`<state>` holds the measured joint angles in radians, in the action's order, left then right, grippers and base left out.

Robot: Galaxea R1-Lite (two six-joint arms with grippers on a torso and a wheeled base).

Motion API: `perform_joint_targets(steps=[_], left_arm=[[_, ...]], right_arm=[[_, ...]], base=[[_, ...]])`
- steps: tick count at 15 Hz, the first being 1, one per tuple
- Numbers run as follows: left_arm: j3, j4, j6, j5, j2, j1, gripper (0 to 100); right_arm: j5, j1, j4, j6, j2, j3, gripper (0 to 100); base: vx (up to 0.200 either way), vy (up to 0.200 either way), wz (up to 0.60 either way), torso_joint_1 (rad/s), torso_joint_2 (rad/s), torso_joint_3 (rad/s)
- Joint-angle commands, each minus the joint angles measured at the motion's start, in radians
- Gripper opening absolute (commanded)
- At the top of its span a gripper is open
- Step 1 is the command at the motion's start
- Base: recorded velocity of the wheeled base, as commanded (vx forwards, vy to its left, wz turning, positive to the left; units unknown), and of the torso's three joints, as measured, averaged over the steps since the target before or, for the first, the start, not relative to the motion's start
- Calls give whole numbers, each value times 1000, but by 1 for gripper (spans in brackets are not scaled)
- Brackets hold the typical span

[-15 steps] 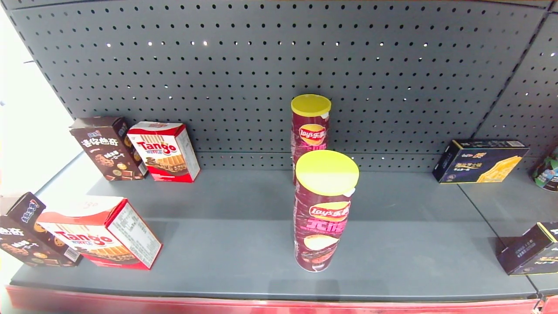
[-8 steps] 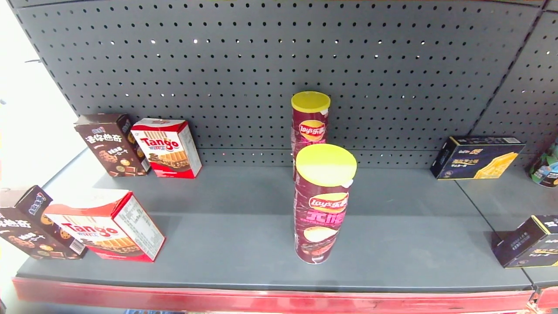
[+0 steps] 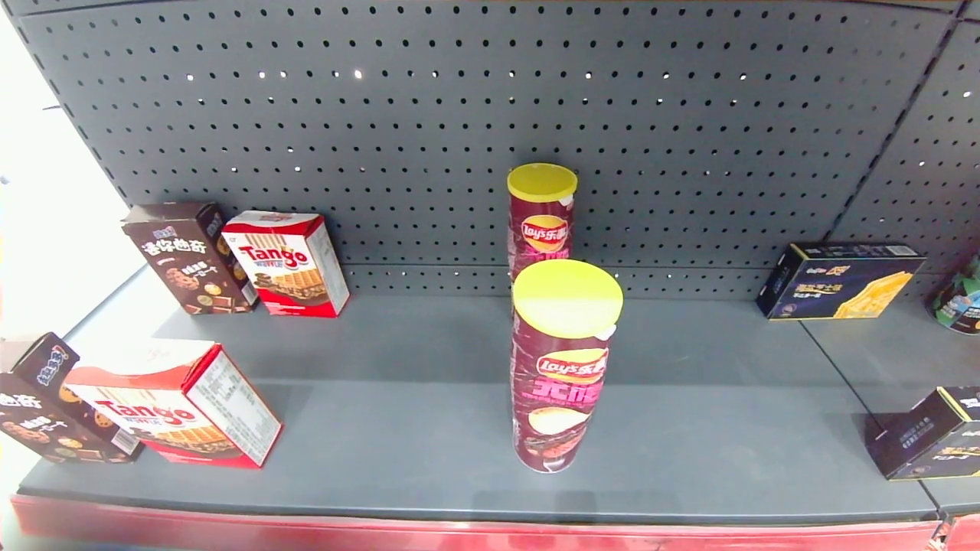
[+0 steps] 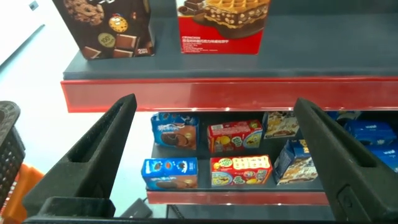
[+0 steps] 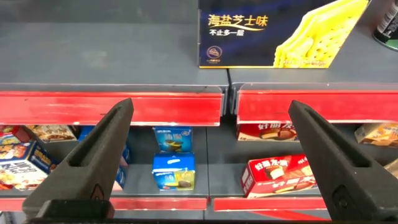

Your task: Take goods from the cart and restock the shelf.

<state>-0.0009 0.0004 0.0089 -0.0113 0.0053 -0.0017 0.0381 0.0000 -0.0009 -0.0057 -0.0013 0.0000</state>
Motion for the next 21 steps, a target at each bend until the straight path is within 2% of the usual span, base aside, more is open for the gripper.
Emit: perform_joint_targets(steps=[1, 3, 21], left_arm=[[-1, 0, 3, -1, 1, 0, 100], [-1, 0, 2, -1, 1, 0, 100], [-1, 0, -1, 1, 1, 0, 100]], right_arm=[[0, 0, -1, 0, 1, 0, 100], [0, 0, -1, 0, 1, 0, 100], [0, 0, -1, 1, 1, 0, 100]], base=[[0, 0, 0, 0, 0, 0], [-100, 0, 0, 1, 1, -1], [0, 0, 0, 0, 0, 0]])
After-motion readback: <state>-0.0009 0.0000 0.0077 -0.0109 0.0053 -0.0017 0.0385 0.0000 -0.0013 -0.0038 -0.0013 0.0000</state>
